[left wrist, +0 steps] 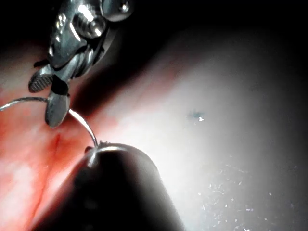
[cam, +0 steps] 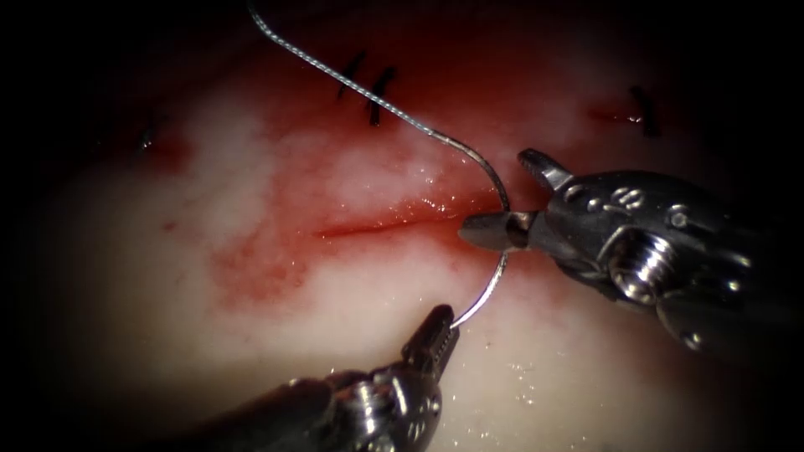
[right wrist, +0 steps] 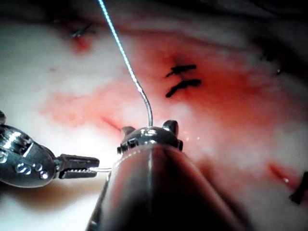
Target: Wound Closure
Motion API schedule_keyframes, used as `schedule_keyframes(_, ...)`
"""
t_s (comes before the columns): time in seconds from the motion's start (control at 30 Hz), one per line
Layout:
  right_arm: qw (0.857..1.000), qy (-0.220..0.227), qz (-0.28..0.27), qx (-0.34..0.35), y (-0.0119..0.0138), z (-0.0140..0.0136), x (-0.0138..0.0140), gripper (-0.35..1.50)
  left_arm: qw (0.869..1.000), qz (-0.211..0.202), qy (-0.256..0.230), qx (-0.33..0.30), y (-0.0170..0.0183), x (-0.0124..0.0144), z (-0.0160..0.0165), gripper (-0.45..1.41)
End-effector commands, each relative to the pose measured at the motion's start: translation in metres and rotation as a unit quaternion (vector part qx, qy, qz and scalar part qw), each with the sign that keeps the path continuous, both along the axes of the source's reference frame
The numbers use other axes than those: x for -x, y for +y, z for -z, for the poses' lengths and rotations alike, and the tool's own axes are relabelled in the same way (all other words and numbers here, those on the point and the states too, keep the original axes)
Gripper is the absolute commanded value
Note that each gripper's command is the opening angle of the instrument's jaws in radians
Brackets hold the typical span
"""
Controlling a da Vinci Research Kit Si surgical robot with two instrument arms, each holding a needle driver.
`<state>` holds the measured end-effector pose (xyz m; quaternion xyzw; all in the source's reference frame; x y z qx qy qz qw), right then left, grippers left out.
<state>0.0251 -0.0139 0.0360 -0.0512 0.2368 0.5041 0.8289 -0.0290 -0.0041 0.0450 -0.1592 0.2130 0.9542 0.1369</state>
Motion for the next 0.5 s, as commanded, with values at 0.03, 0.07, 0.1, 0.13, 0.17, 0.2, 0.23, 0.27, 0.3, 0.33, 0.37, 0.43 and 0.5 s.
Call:
schedule_keyframes(0.03,1.0,-0.001,0.006,0.003,0.0001,-0.0006,-0.0011,1.22,1.0,0.0,-0.001,-0.001,-0.0001,0.0006,-0.0006,-0.45)
schedule_keyframes(0.07,1.0,-0.002,0.008,0.004,0.0002,-0.0006,-0.0011,1.22,1.0,0.0,0.0,-0.001,-0.0001,0.0006,-0.0006,-0.45)
schedule_keyframes(0.1,1.0,-0.004,0.011,0.004,0.0002,-0.0007,-0.0012,1.22,1.0,-0.002,0.002,0.0,-0.0001,0.0005,-0.0006,-0.45)
schedule_keyframes(0.13,1.0,-0.005,0.013,0.005,0.0003,-0.0007,-0.0012,1.22,1.0,-0.002,0.002,0.0,-0.0001,0.0006,-0.0006,-0.45)
schedule_keyframes(0.17,1.0,-0.006,0.016,0.006,0.0004,-0.0008,-0.0013,1.21,1.0,-0.001,0.003,0.0,-0.0002,0.0006,-0.0005,-0.45)
schedule_keyframes(0.2,1.0,-0.008,0.018,0.007,0.0004,-0.0008,-0.0014,1.19,1.0,-0.003,0.005,0.0,-0.0002,0.0006,-0.0005,-0.45)
schedule_keyframes(0.23,1.0,-0.009,0.02,0.009,0.0005,-0.0008,-0.0014,1.17,1.0,-0.003,0.005,0.0,-0.0002,0.0006,-0.0005,-0.45)
schedule_keyframes(0.27,1.0,-0.009,0.022,0.009,0.0005,-0.0009,-0.0016,1.16,1.0,-0.002,0.005,0.001,-0.0002,0.0006,-0.0004,-0.45)
schedule_keyframes(0.3,1.0,-0.008,0.022,0.009,0.0005,-0.0009,-0.0017,1.14,1.0,-0.001,0.005,0.001,-0.0003,0.0007,-0.0004,-0.45)
schedule_keyframes(0.33,1.0,-0.008,0.024,0.01,0.0006,-0.0009,-0.0018,1.11,1.0,-0.001,0.006,0.001,-0.0003,0.0007,-0.0004,-0.45)
schedule_keyframes(0.37,1.0,-0.007,0.027,0.011,0.0006,-0.0009,-0.002,1.07,1.0,0.0,0.005,0.002,-0.0003,0.0007,-0.0004,-0.45)
schedule_keyframes(0.43,0.999,-0.008,0.035,0.015,0.0006,-0.001,-0.0022,1.04,1.0,0.001,0.006,0.001,-0.0003,0.0007,-0.0004,-0.45)
schedule_keyframes(0.5,0.999,-0.006,0.038,0.016,0.0007,-0.001,-0.0025,0.94,1.0,-0.002,0.008,0.002,-0.0003,0.0007,-0.0004,-0.45)
